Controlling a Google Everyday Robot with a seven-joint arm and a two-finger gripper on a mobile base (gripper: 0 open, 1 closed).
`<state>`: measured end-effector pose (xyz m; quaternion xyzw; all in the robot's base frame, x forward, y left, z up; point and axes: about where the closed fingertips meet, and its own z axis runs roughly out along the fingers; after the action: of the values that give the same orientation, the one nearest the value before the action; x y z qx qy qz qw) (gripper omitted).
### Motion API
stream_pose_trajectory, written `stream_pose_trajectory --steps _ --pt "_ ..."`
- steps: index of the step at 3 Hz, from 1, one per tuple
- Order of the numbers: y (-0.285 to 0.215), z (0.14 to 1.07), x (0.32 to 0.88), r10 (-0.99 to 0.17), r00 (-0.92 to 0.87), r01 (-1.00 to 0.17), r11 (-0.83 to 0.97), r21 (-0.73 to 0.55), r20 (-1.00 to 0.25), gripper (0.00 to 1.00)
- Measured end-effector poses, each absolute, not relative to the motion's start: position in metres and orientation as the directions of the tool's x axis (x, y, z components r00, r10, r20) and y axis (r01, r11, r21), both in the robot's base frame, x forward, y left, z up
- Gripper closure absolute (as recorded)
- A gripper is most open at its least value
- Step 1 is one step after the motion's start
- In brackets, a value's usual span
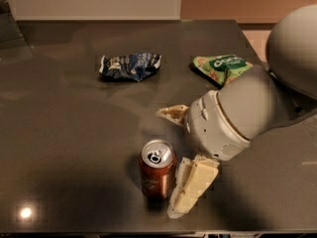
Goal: Knock coke can over
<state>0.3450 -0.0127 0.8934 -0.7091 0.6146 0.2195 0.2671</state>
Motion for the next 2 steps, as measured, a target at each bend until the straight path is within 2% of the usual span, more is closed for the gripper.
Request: stream_pose_trajectory --steps 1,2 --pt "-0.0038 0.8914 0.3430 -0.740 0.151 -0.989 -0.112 -0.101 -0.655 0.18" --pt "0.0002 0.8894 0.3423 -0.736 0.149 -0.989 -0.116 -0.094 -0.661 0.42"
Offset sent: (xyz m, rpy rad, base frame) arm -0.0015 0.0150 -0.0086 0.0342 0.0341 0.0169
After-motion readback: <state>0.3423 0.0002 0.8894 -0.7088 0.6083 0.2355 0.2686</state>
